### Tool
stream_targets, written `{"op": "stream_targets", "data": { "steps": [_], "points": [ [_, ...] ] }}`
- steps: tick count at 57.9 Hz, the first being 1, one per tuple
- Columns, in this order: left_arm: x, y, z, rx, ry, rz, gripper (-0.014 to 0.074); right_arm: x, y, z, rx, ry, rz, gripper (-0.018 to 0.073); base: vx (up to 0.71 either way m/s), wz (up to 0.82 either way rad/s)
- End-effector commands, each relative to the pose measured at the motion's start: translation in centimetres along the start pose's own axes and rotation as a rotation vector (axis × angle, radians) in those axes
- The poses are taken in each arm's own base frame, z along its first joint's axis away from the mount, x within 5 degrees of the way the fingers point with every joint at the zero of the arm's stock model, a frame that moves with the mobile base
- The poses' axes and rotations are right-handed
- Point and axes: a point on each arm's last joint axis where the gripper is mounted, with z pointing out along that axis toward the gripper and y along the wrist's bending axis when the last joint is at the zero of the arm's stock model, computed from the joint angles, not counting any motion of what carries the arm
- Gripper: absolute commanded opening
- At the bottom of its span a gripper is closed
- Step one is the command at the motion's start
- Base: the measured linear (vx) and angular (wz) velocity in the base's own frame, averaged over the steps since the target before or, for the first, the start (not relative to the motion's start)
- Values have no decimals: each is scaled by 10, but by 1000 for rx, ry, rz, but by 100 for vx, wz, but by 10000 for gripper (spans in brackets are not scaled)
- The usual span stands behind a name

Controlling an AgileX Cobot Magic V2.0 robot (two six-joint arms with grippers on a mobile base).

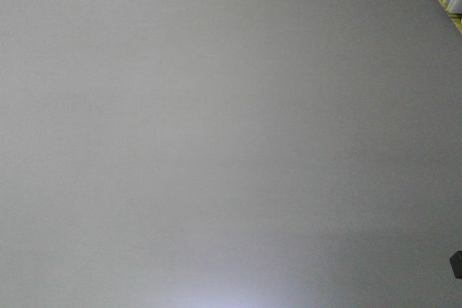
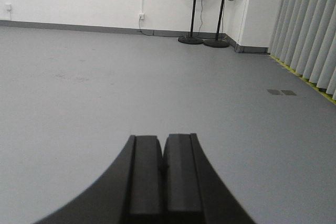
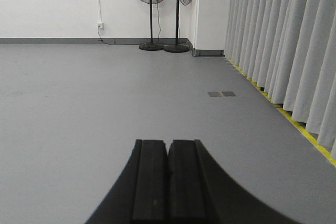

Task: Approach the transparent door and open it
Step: 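Drive the base forward and turn toward the wooden platform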

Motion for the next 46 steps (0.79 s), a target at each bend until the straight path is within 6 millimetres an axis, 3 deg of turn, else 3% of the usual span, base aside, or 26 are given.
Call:
{"op": "stream_targets", "data": {
  "steps": [1, 21, 46],
  "points": [
    [-3, 0, 0, 9, -75, -10, -6, -7, 0, -1, 4, -95, -11, -9, 19, -1],
    [-3, 0, 0, 9, -75, -10, -6, -7, 0, -1, 4, -95, -11, -9, 20, 10],
    [-3, 0, 0, 9, -75, -10, -6, -7, 0, -1, 4, -95, -11, -9, 23, 45]
  ]
}}
